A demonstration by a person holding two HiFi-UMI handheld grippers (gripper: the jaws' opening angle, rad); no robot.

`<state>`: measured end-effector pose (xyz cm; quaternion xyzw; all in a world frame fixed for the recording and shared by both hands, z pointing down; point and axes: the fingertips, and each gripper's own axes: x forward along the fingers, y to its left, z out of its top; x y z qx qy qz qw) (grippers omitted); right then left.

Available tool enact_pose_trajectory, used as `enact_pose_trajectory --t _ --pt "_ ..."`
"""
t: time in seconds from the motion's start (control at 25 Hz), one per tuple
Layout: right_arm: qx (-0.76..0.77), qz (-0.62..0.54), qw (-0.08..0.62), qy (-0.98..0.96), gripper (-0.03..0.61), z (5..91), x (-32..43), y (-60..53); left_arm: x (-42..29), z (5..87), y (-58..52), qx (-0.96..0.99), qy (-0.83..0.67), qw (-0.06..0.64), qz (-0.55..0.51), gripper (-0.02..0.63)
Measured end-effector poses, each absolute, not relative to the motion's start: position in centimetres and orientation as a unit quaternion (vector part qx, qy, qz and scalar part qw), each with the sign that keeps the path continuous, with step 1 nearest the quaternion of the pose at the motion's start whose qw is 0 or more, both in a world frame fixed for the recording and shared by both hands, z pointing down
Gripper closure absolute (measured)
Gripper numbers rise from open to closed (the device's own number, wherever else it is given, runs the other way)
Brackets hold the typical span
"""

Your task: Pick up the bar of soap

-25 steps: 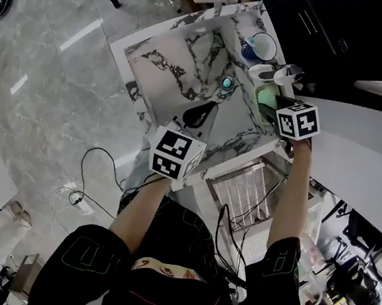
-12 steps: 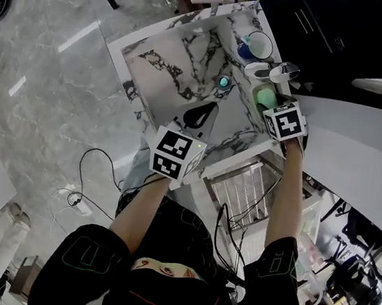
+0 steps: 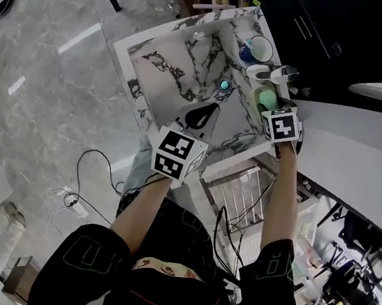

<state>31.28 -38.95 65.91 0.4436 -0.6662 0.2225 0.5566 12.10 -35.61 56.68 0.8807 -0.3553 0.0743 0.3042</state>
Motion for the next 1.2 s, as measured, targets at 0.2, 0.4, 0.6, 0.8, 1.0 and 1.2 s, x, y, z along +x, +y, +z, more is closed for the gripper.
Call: enact_pose_trajectory --t 0.2,0.4,0.6,0.8,1.0,1.2 --pt "0.490 0.171 0.535 -0.666 0.326 63.8 31.4 -38.9 10.3 56.4 -35.6 0.874 -0.372 0.307 0.063 0.606" --pt "0.548 0.140 0.464 -0.682 0.327 59.6 30.5 -38.8 10.0 55.6 -34.8 0.873 -0.380 0.303 0.051 0.606" --pt "0.596 0.120 0.377 -0.699 0.327 54.7 29.1 -37.1 10.5 53.5 -33.8 0.879 -0.383 0.283 0.034 0.606" --pt "0.629 0.106 0.289 -0.714 0.327 49.6 27.8 -34.3 10.6 50.7 -32.5 0.886 -0.391 0.249 0.020 0.606" --pt "0.654 0.099 0.185 -0.727 0.327 44.5 26.9 -31.3 10.0 47.3 -31.0 0.890 -0.405 0.211 0.004 0.606" --pt "0.659 0.093 0.098 -0.740 0.327 40.0 26.2 -27.7 9.4 43.1 -29.4 0.892 -0.421 0.165 -0.010 0.606"
